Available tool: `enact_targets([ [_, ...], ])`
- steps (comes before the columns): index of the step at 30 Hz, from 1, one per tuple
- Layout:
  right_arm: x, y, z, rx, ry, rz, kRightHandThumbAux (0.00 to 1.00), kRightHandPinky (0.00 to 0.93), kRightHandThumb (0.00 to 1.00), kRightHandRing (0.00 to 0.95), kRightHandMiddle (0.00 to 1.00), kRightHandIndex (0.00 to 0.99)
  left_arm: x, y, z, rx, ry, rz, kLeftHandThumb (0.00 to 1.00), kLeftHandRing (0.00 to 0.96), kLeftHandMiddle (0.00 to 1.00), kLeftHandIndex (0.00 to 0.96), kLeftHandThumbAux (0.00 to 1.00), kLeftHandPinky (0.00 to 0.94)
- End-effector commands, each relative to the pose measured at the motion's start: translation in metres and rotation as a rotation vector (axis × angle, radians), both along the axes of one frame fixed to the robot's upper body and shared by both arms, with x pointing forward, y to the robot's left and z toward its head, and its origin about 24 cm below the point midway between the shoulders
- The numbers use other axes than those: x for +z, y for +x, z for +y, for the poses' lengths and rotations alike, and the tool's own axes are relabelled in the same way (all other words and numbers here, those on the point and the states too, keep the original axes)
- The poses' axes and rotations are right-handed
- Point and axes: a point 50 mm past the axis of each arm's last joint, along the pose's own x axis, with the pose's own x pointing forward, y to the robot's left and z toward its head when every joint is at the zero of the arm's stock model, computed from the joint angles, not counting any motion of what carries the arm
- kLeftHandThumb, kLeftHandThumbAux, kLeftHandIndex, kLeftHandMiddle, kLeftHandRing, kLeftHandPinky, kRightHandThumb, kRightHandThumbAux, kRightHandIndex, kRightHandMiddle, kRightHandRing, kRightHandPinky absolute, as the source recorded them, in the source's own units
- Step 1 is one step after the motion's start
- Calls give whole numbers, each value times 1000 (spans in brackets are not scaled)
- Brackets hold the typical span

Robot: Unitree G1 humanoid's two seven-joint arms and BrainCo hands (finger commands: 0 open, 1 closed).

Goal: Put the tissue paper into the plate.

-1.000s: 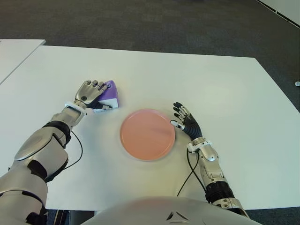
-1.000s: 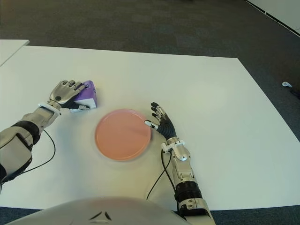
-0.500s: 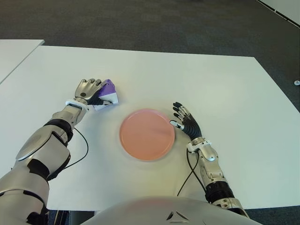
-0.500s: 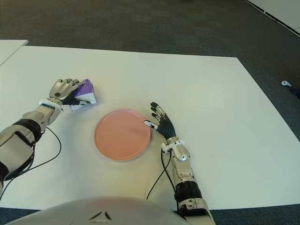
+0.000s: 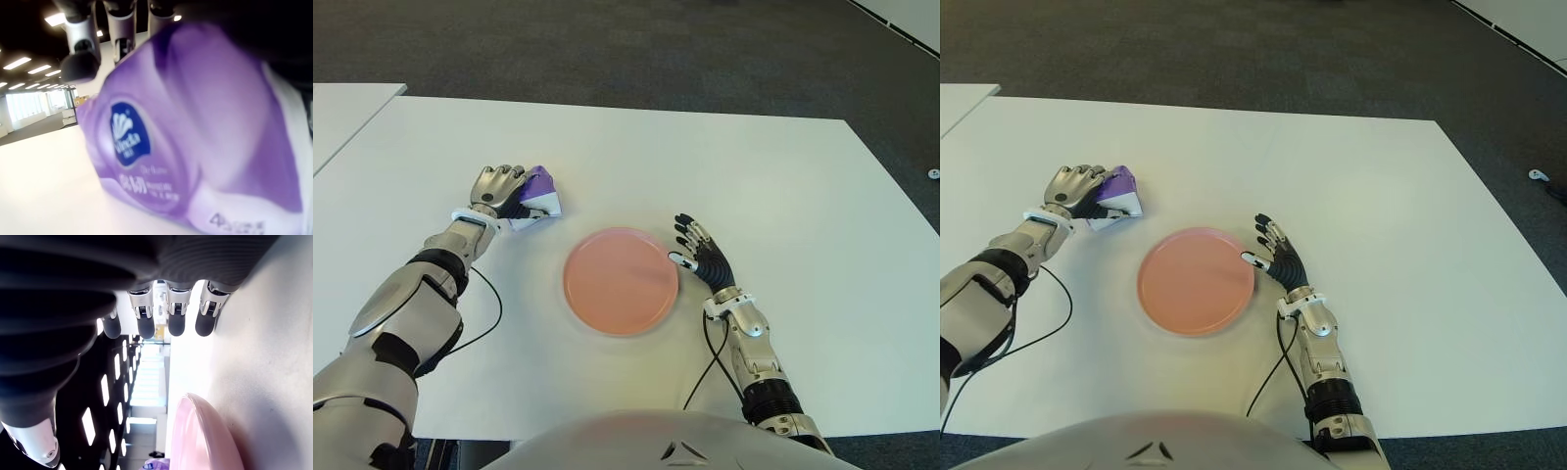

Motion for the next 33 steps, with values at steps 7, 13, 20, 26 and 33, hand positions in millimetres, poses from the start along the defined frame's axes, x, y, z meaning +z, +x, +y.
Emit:
enact_targets([
  [7,-77,-67,-7,-53,0,486,686,0,8,0,0,0,-70,-52,-3,33,-8,373,746,827,830,443,696,815],
  [13,-77,-66,-6,-59,8,489,691,0,12,0,0,0,-45,-31,-1,47,-72,278,743,820,824,443,698,801],
  [20,-77,-65,-5,-60,8,495,694,0,24,0,0,0,6,-3,10,61,-297,116,737,787,791,443,698,748],
  [26,-78,-63,-4,-51,1,494,690,0,29,0,0,0,68,13,4,-60,-531,-91,735,782,783,444,697,769],
  [33,-78,-61,-3,-47,3,492,685,0,32,0,0,0,131,-14,-19,-310,-701,-335,740,819,823,443,697,823],
])
